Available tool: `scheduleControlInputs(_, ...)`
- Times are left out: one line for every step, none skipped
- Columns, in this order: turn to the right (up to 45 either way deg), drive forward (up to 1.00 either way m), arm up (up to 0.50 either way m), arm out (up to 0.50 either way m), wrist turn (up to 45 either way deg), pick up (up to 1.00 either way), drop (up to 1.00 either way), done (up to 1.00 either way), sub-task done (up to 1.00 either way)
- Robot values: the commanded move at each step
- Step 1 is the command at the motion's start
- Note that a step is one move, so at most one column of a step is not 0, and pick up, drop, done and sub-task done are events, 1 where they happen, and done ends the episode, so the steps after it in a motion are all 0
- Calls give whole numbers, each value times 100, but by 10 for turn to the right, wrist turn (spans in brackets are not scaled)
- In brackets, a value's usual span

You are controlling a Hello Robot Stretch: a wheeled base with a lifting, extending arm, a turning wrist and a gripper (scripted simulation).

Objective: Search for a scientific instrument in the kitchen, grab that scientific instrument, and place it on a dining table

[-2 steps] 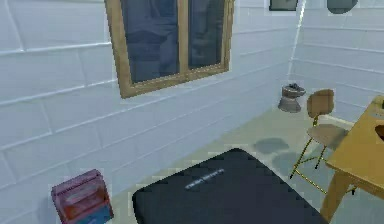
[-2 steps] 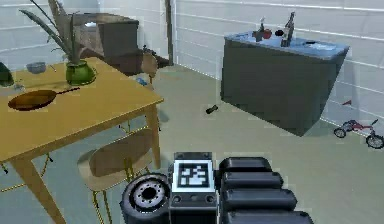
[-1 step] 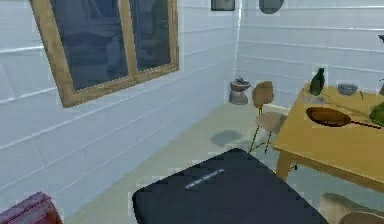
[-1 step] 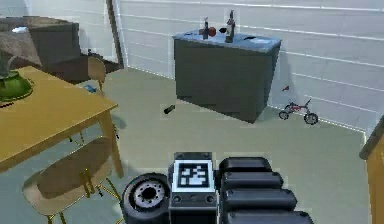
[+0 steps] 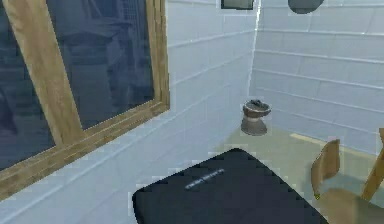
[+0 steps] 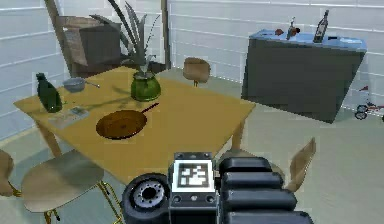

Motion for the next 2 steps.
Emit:
scheduleControlInputs(60, 0, 0, 0, 0, 0, 0, 0, 0)
scheduleControlInputs(0, 40, 0, 0, 0, 0, 0, 0, 0)
